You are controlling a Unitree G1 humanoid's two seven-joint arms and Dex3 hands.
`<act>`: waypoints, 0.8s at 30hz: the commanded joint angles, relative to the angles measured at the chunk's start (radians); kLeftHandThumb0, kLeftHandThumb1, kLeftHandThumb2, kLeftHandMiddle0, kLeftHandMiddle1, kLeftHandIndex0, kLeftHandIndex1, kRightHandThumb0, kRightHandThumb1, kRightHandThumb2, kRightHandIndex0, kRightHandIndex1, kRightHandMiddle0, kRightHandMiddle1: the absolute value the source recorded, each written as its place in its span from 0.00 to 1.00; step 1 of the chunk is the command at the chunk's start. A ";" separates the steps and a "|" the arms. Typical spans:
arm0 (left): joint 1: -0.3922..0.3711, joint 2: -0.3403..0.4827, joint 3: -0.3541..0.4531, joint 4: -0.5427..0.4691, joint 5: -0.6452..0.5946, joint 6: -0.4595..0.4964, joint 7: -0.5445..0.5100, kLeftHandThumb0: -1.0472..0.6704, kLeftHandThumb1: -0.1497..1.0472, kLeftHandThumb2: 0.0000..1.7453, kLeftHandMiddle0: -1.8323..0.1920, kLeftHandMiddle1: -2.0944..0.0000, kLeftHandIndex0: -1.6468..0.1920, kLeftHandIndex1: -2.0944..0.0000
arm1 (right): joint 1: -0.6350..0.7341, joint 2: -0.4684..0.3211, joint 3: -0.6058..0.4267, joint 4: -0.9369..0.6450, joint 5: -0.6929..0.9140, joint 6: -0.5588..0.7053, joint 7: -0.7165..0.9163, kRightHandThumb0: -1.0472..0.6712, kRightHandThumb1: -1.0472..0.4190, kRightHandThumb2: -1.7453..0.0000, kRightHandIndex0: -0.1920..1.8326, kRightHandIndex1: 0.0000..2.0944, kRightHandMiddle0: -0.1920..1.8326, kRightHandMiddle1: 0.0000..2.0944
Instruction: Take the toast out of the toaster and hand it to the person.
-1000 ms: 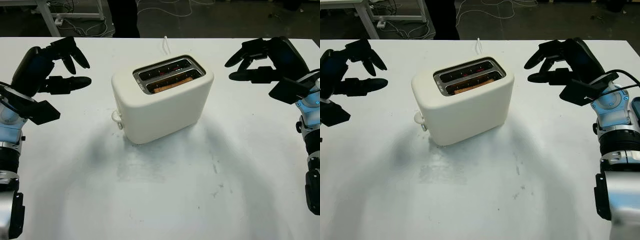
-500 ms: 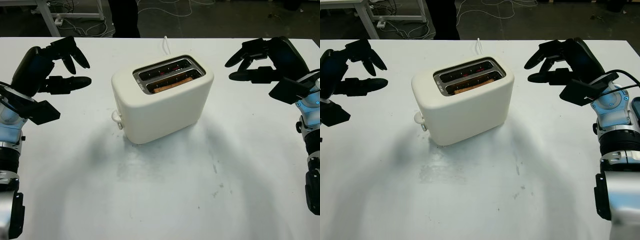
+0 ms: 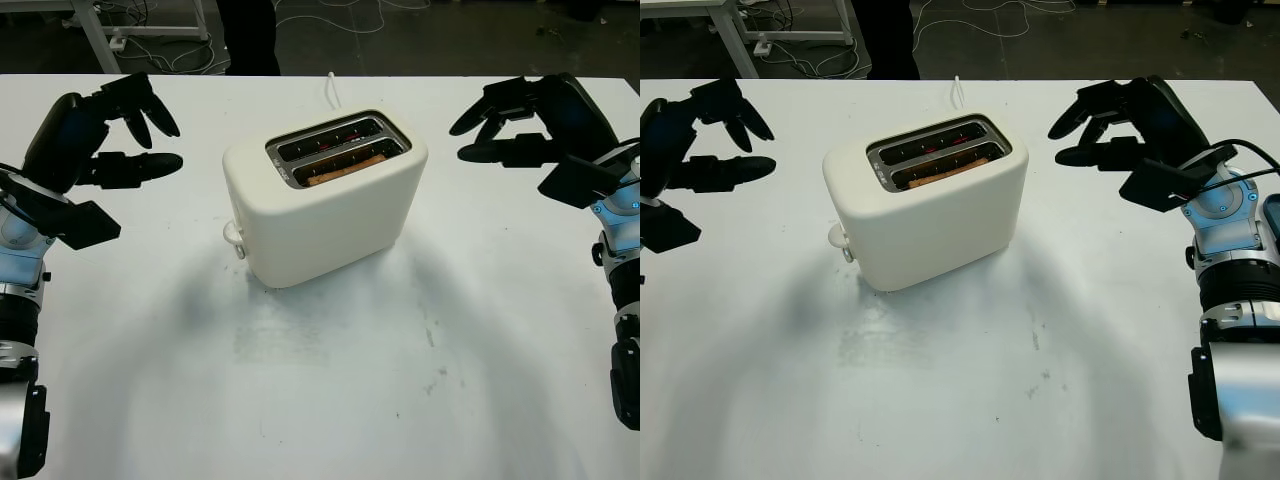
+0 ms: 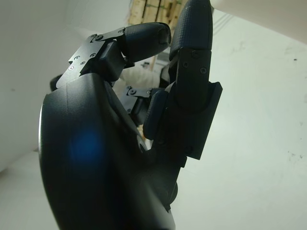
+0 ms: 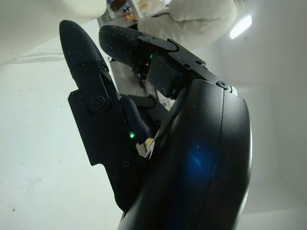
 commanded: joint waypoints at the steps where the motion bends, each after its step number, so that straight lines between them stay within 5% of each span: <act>1: 0.009 -0.001 0.003 -0.011 -0.007 0.003 0.003 0.17 0.89 0.12 0.61 0.21 0.65 0.28 | 0.001 -0.006 0.000 -0.014 -0.002 0.014 -0.001 0.19 0.18 1.00 0.56 0.49 0.57 0.32; 24: 0.006 -0.003 0.002 -0.002 -0.011 -0.005 0.001 0.17 0.89 0.12 0.61 0.21 0.66 0.27 | 0.002 -0.005 -0.002 -0.014 0.002 0.015 0.003 0.19 0.18 1.00 0.55 0.49 0.56 0.33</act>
